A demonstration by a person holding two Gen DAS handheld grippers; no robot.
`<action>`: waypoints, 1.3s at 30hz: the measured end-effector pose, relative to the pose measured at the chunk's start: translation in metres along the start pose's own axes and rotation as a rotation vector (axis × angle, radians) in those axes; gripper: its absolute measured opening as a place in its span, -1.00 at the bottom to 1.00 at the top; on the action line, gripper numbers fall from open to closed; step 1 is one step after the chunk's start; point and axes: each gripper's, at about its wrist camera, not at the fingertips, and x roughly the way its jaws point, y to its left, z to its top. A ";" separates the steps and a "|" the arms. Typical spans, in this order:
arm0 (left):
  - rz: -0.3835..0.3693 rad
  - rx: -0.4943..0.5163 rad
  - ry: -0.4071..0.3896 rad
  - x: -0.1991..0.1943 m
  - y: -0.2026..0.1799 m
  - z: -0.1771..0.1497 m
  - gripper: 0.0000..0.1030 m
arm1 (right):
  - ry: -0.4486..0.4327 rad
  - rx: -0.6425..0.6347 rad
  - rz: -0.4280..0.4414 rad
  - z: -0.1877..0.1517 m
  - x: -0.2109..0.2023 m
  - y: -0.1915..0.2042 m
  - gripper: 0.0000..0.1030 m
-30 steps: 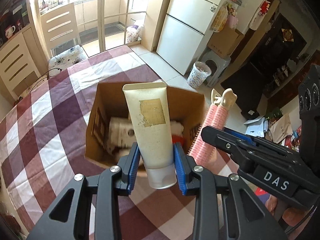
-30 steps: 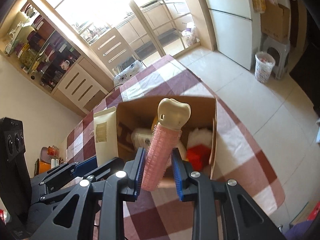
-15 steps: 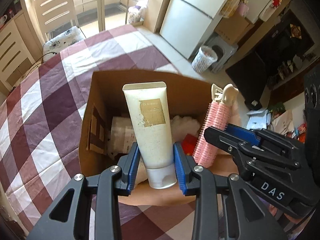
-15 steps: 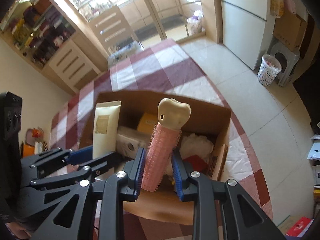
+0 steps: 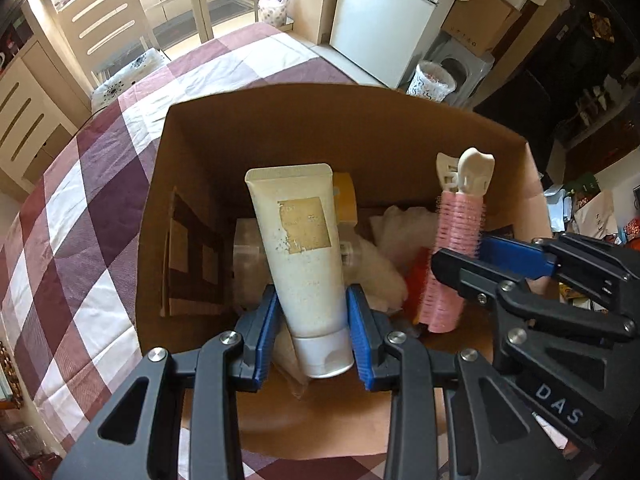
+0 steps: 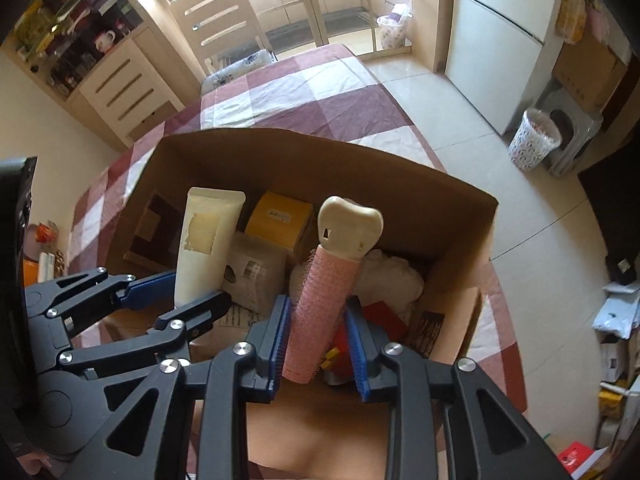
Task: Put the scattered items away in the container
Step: 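Lower the white tube into the box with left gripper while right lowers the pink roller, then open both grippers and withdraw them up out of the box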
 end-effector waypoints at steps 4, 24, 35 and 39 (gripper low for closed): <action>-0.007 -0.017 0.011 0.004 0.006 -0.001 -0.33 | -0.005 -0.025 -0.010 -0.001 0.002 0.008 -0.44; -0.002 -0.013 -0.106 -0.039 0.011 0.000 0.50 | -0.043 0.078 -0.014 0.007 -0.037 0.007 -0.14; 0.034 -0.024 -0.130 -0.076 0.005 -0.014 0.78 | -0.095 0.129 -0.013 -0.011 -0.081 0.018 -0.13; 0.044 -0.023 -0.129 -0.080 0.002 -0.027 0.80 | -0.075 0.139 -0.041 -0.020 -0.084 0.017 -0.13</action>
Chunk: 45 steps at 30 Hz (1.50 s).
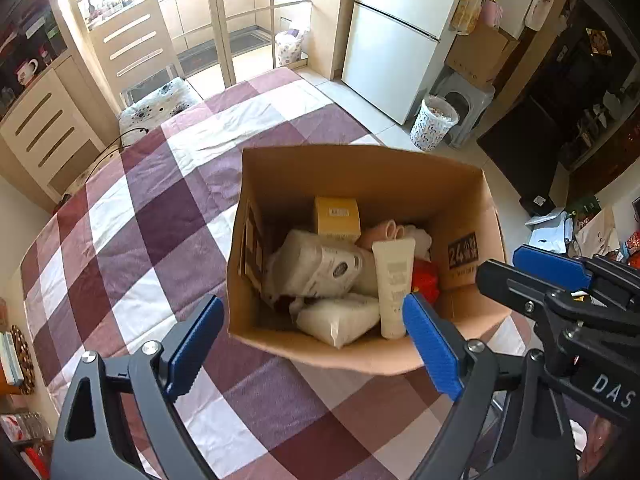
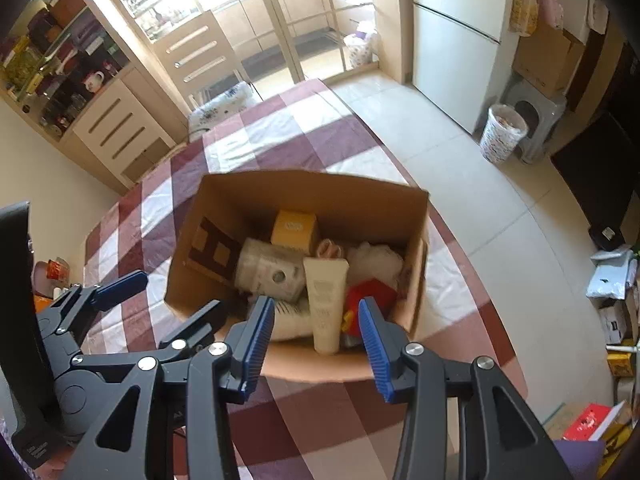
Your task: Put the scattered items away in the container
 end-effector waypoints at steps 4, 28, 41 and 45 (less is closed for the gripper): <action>0.014 -0.001 0.029 0.001 -0.001 -0.012 0.81 | 0.014 0.021 -0.051 -0.014 0.000 -0.005 -0.13; 0.090 -0.027 0.099 0.012 -0.010 -0.021 0.81 | 0.036 0.077 -0.167 -0.042 0.016 -0.017 -0.13; 0.097 0.000 0.088 0.013 -0.016 -0.018 0.80 | 0.037 0.079 -0.192 -0.039 0.015 -0.022 -0.13; 0.090 -0.008 0.085 0.013 -0.015 -0.018 0.80 | 0.036 0.079 -0.191 -0.039 0.015 -0.022 -0.13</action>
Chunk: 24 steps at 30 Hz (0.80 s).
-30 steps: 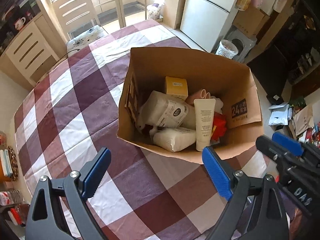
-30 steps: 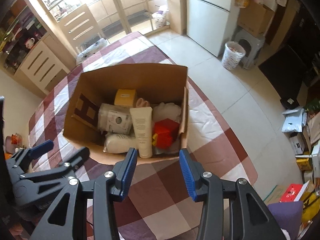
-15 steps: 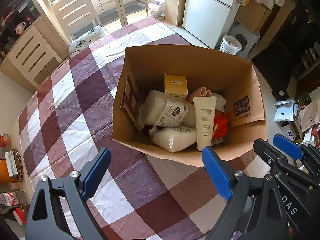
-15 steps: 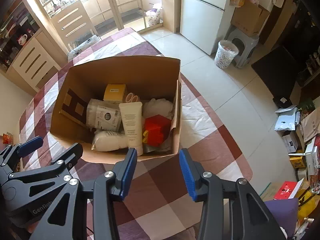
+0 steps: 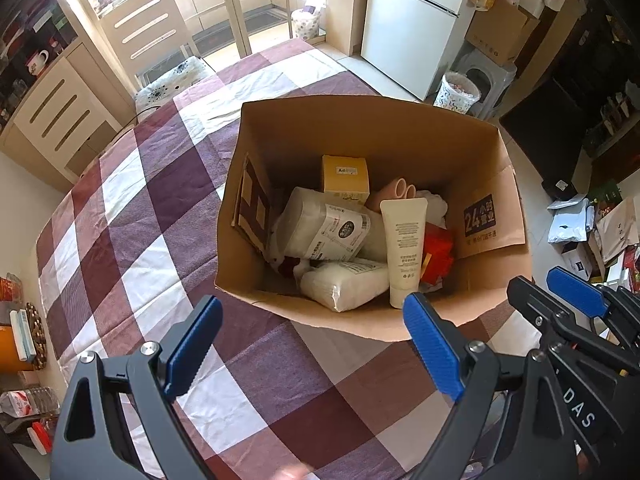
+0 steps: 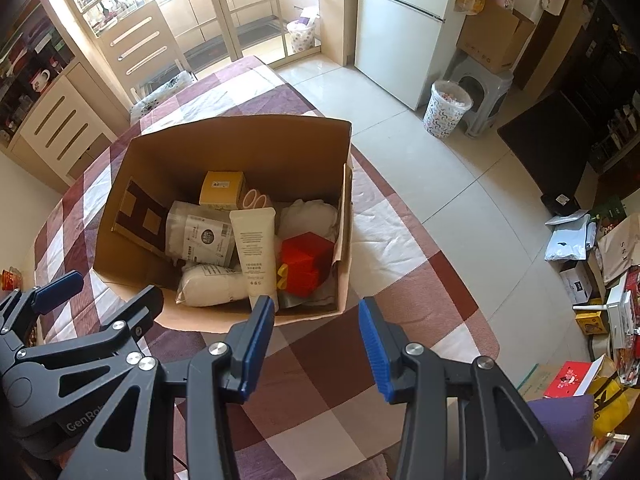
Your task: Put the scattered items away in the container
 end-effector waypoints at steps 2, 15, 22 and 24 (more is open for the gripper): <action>0.000 0.000 -0.002 0.000 0.000 0.000 0.80 | 0.000 -0.002 0.000 0.000 0.000 0.001 -0.13; -0.020 -0.028 0.001 0.000 0.007 -0.001 0.80 | -0.004 -0.012 0.010 0.003 -0.004 0.004 -0.13; -0.021 -0.027 -0.001 -0.001 0.007 -0.001 0.80 | -0.006 -0.012 0.014 0.004 -0.004 0.004 -0.13; -0.024 -0.026 -0.004 -0.001 0.007 -0.001 0.80 | -0.007 -0.012 0.013 0.004 -0.004 0.004 -0.13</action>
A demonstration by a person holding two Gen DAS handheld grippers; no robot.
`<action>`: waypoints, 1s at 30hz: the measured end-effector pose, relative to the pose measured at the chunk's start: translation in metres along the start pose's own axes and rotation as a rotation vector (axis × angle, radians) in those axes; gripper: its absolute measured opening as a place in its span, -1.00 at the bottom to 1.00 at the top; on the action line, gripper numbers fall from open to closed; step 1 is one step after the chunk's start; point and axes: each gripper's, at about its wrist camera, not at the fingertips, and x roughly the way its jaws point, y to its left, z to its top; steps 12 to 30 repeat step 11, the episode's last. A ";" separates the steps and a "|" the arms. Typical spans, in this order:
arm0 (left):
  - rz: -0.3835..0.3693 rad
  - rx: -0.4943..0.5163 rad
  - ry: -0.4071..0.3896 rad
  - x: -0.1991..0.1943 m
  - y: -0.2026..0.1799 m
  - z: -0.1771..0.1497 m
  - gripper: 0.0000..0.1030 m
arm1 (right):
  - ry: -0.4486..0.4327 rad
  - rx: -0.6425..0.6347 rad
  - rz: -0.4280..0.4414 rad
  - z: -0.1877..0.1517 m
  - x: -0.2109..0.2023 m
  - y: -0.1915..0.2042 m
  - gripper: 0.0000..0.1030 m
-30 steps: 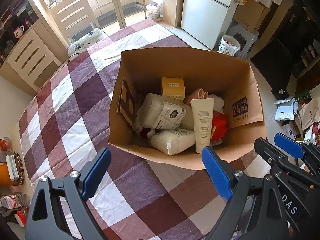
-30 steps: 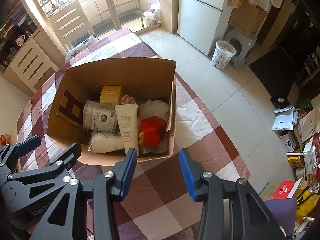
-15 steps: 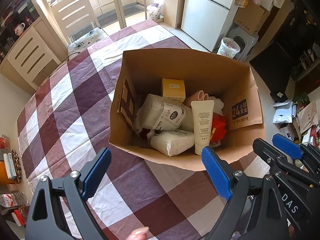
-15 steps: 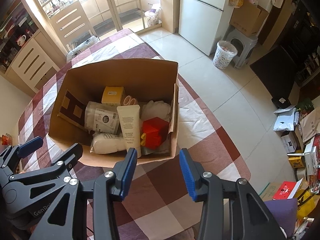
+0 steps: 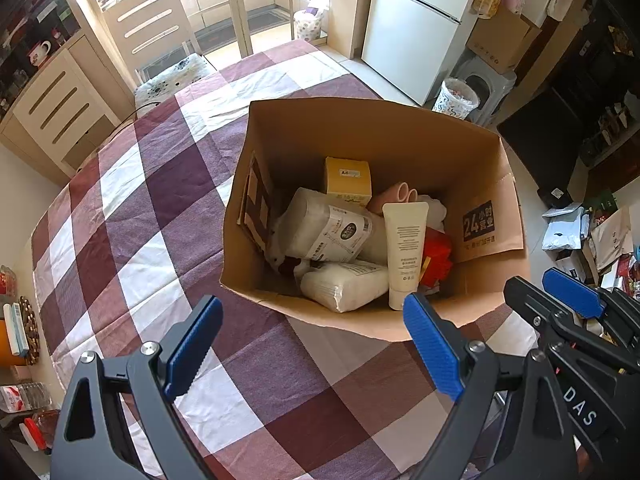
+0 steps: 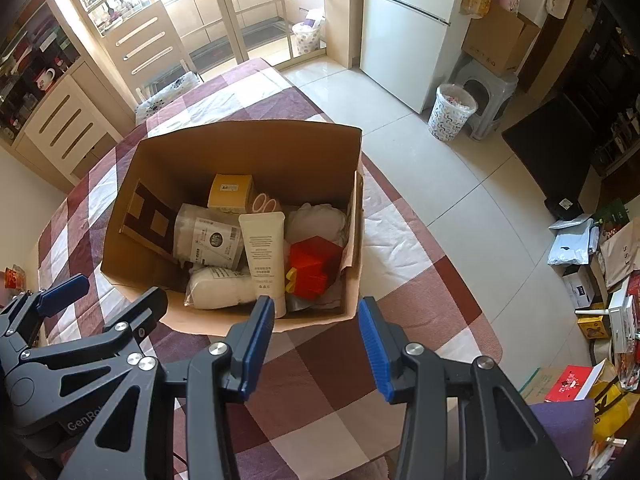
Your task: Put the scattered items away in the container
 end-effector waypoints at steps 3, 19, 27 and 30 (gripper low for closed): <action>-0.003 0.000 -0.002 0.000 -0.001 0.000 0.80 | 0.001 0.001 0.003 0.000 0.000 0.000 -0.13; 0.000 0.005 -0.016 -0.003 -0.003 0.000 0.80 | 0.000 0.003 0.005 0.000 -0.001 -0.001 -0.13; 0.000 0.005 -0.016 -0.003 -0.003 0.000 0.80 | 0.000 0.003 0.005 0.000 -0.001 -0.001 -0.13; 0.000 0.005 -0.016 -0.003 -0.003 0.000 0.80 | 0.000 0.003 0.005 0.000 -0.001 -0.001 -0.13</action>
